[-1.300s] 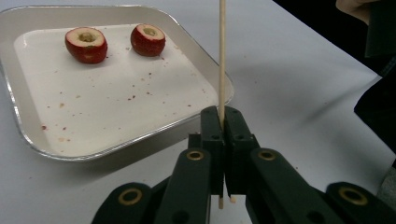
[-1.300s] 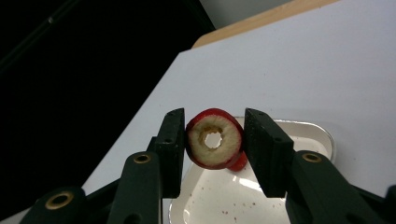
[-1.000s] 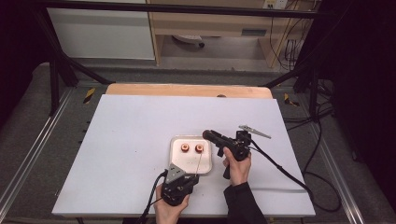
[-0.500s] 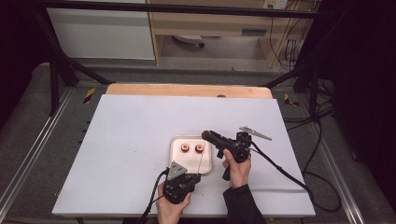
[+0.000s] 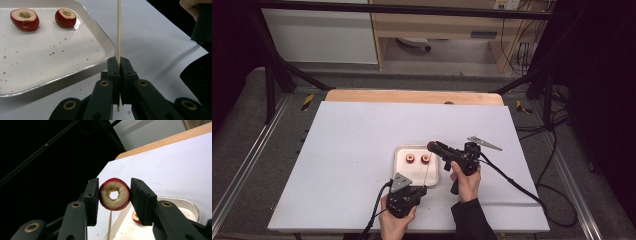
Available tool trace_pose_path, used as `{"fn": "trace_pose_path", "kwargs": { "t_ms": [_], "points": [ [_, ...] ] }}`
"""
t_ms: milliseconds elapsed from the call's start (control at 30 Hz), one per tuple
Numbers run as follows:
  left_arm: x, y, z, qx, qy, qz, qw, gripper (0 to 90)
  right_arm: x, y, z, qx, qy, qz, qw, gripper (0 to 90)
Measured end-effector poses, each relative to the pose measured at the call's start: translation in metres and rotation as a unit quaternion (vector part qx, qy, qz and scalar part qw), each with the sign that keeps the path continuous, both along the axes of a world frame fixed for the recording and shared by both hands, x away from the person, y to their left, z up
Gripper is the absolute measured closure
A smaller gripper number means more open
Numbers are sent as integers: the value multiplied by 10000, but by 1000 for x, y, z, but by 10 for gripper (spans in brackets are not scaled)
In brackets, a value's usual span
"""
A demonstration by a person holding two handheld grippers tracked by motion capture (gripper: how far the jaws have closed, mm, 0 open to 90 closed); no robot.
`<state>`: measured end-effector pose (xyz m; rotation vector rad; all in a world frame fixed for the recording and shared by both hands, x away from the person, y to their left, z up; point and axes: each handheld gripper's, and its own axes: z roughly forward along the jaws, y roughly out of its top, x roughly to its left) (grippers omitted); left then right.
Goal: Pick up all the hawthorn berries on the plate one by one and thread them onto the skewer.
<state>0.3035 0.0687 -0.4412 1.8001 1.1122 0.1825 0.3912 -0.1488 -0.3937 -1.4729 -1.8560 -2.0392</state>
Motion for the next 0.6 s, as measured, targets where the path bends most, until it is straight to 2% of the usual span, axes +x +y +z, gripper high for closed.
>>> {"fn": "trace_pose_path", "kwargs": {
  "t_ms": [267, 400, 600],
  "points": [
    [1, 2, 2, -79, 67, 0, 9999, 884, -1, 1, -3, -127, -10, 150, 9998, 603],
    [2, 2, 0, -19, 181, -40, 9998, 885, -1, 1, -3, -245, -37, 227, 9994, 603],
    [3, 1, 0, -74, 337, -60, 9994, 885, -3, 0, -4, -422, -141, 356, 9984, 605]
  ]
}}
